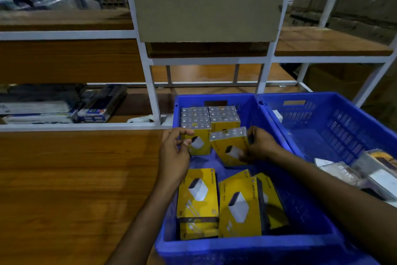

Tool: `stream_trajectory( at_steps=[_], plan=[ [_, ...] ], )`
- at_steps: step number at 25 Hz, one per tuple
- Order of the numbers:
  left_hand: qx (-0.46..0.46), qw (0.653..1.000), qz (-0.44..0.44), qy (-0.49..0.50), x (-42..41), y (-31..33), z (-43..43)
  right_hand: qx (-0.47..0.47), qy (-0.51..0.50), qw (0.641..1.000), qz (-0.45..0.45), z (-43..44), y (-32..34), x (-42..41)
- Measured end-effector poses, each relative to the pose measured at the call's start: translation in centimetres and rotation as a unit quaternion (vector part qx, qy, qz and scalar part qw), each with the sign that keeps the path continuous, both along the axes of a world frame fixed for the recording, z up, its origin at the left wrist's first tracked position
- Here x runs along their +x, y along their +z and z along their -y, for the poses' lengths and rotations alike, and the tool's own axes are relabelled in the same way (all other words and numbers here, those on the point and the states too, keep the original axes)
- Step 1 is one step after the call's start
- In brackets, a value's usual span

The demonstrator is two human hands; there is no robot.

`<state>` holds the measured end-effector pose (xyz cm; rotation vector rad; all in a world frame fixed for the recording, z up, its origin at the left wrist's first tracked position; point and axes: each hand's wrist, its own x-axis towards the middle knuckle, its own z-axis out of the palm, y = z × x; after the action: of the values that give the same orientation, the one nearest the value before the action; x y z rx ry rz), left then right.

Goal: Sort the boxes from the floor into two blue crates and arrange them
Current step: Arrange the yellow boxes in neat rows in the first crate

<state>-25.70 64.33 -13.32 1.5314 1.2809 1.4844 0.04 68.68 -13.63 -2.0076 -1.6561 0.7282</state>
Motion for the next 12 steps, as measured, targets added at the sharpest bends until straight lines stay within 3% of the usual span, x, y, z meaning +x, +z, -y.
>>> stream_trajectory(
  at_steps=[4,7,10,12],
  plan=[
    [-0.010,1.000,-0.005,-0.005,0.0,0.0,0.0,-0.086,-0.072,0.992,-0.062,-3.8,-1.8,-0.4],
    [-0.009,1.000,-0.011,-0.008,-0.1,0.0,0.1,-0.054,-0.124,0.990,-0.047,-6.6,-3.7,-0.3],
    [-0.010,1.000,-0.015,-0.001,-0.2,-0.1,0.0,-0.062,-0.171,0.975,-0.127,-7.5,-6.0,-0.6],
    [-0.011,1.000,-0.019,0.002,-0.2,-0.2,0.0,-0.072,-0.197,0.975,-0.070,-7.6,-7.2,-1.3]
  ],
)
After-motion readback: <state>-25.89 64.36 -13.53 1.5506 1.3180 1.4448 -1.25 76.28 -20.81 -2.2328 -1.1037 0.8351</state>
